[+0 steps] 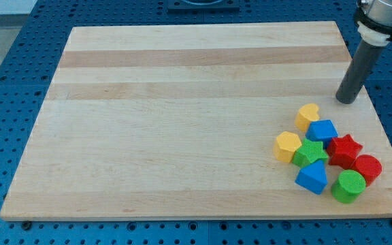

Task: Touch the bottom right of green circle

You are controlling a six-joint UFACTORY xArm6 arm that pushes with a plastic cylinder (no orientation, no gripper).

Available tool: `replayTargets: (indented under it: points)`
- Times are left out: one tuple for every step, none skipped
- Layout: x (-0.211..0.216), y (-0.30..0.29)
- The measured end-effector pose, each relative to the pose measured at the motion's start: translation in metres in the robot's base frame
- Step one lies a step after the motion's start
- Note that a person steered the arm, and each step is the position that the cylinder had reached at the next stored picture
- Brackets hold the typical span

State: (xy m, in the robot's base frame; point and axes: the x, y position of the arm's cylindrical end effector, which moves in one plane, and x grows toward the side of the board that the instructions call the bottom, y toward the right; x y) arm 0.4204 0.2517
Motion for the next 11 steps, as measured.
replayTargets:
  points:
    - [0.015, 0.013]
    - [0.030, 0.025]
    - [0.041, 0.025]
    - [0.063, 0.025]
    - [0.080, 0.025]
    - [0.100, 0.025]
    - [0.117, 0.025]
    - [0.132, 0.025]
    - [0.151, 0.024]
    - [0.172, 0.024]
    - [0.182, 0.006]
